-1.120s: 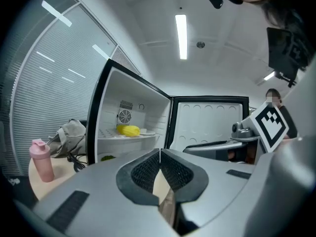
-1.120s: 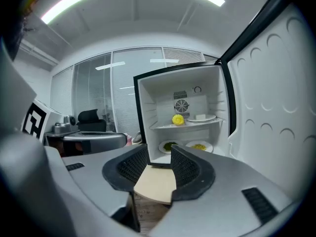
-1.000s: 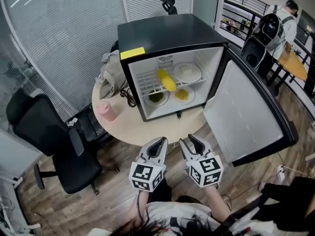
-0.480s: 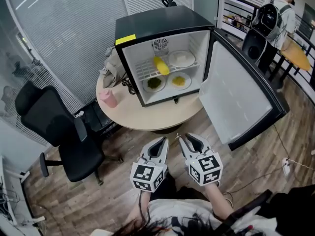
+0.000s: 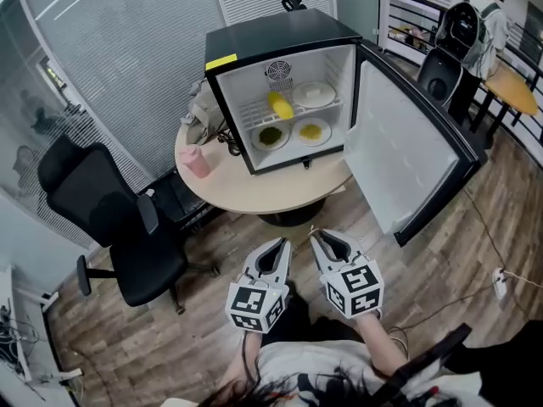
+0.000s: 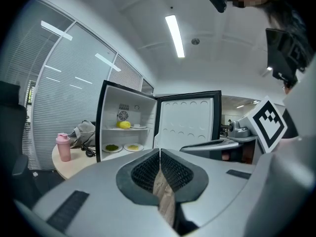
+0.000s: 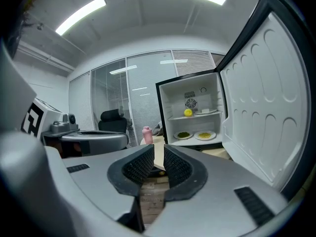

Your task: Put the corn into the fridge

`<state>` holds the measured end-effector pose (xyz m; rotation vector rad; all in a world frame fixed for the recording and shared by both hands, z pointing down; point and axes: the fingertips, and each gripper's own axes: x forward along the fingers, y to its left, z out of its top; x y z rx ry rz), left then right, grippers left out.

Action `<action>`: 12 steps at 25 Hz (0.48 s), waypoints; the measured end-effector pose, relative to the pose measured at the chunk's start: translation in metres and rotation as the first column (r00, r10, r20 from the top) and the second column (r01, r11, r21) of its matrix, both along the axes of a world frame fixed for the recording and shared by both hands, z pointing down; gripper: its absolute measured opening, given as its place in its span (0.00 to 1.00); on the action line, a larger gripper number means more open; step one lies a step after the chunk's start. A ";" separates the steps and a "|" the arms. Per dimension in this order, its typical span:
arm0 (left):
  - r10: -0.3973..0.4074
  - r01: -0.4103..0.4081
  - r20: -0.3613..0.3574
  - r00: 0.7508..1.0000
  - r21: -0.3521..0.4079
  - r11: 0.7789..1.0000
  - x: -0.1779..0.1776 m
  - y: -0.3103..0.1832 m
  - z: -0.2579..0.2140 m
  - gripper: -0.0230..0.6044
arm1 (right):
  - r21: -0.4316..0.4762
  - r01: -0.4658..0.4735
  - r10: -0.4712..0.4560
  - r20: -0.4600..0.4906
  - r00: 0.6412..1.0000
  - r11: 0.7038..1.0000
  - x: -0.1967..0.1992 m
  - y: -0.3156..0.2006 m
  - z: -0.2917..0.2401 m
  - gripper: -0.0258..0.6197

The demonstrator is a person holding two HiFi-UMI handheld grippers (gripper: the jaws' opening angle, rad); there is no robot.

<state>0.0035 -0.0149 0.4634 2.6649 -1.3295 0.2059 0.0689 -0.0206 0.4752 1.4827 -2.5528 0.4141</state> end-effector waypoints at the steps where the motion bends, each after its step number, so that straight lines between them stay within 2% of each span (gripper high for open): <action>1: -0.003 0.003 -0.003 1.000 0.001 1.000 -0.001 0.002 -0.001 0.06 | 0.001 0.002 -0.002 -0.002 1.000 1.000 -0.001 0.002 -0.001 0.15; 12: -0.021 0.021 -0.009 1.000 0.020 1.000 -0.011 0.018 -0.006 0.06 | 0.041 0.006 -0.006 -0.003 1.000 0.999 -0.009 0.012 -0.012 0.08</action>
